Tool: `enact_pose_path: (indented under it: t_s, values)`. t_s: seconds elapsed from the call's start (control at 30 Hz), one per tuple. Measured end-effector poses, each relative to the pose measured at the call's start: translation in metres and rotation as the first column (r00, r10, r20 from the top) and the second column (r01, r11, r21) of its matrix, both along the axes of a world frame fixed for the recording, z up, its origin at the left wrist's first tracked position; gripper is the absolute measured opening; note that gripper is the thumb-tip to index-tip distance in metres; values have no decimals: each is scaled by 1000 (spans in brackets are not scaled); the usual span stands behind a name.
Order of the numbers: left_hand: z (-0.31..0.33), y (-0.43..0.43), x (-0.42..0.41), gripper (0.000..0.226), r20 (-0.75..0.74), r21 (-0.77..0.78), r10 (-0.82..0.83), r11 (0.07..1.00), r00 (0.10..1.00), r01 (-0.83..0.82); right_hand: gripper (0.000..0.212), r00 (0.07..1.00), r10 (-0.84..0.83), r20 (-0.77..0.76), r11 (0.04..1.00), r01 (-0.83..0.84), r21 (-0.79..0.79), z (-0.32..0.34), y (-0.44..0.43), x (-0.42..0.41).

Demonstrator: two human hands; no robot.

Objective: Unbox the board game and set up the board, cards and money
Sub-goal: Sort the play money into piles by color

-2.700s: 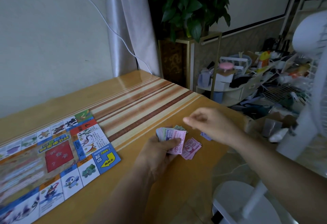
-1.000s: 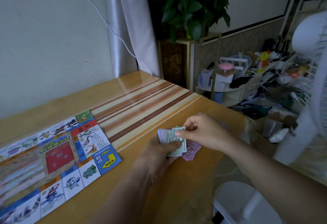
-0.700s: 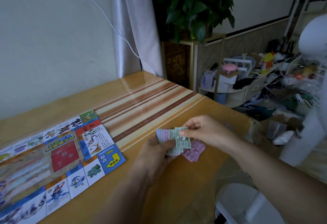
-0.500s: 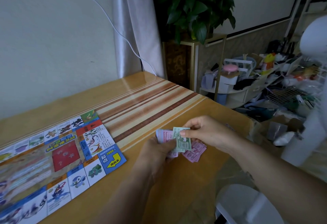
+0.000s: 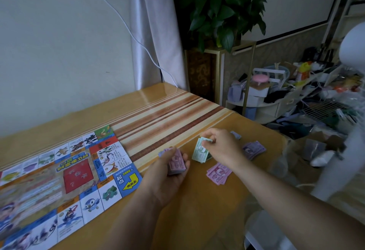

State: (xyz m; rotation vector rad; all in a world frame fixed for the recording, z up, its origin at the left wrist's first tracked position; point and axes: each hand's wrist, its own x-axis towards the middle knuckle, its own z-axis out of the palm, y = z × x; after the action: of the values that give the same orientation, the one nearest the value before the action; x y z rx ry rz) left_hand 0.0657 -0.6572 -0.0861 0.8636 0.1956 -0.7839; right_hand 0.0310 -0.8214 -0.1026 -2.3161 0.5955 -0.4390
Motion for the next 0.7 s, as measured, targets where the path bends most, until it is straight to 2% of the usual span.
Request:
enact_pose_path:
  t_s: [0.07,0.13,0.23,0.33,0.37,0.43,0.5,0.53,0.6,0.7]
  values:
    - [2,2,-1,17,8,-27,-17,999,1000,17,6,998,-54,-17,996,53,-79,-4,5,2]
    - [0,3,-1,25,32,-44,-49,998,998,50,4,994,-108,-19,966,100,-240,-8,8,0]
    - [-5,4,0,35,96,-17,-69,997,993,71,16,990,-130,-49,888,94,-450,-10,8,-4]
    - [-5,5,-3,28,170,60,-104,994,980,95,28,994,-106,-36,865,74,-496,-6,2,-6]
    - [-4,4,-4,26,195,84,-121,991,973,106,27,997,-78,23,894,80,-441,-3,0,-7]
    - [-3,3,-5,24,251,124,-158,984,955,130,22,990,13,144,986,12,-167,9,2,-11]
    - [-3,2,-7,19,320,190,-210,970,924,154,23,983,142,119,979,-157,130,25,8,-17]
    - [-4,1,-8,17,351,223,-234,961,907,162,26,976,211,60,956,-219,195,30,11,-20]
    - [-4,1,-10,17,387,240,-263,954,884,179,25,956,290,-30,938,-279,205,34,13,-25]
    - [-4,2,-11,24,366,148,-253,966,896,212,17,961,273,-35,945,-262,195,33,9,-29]
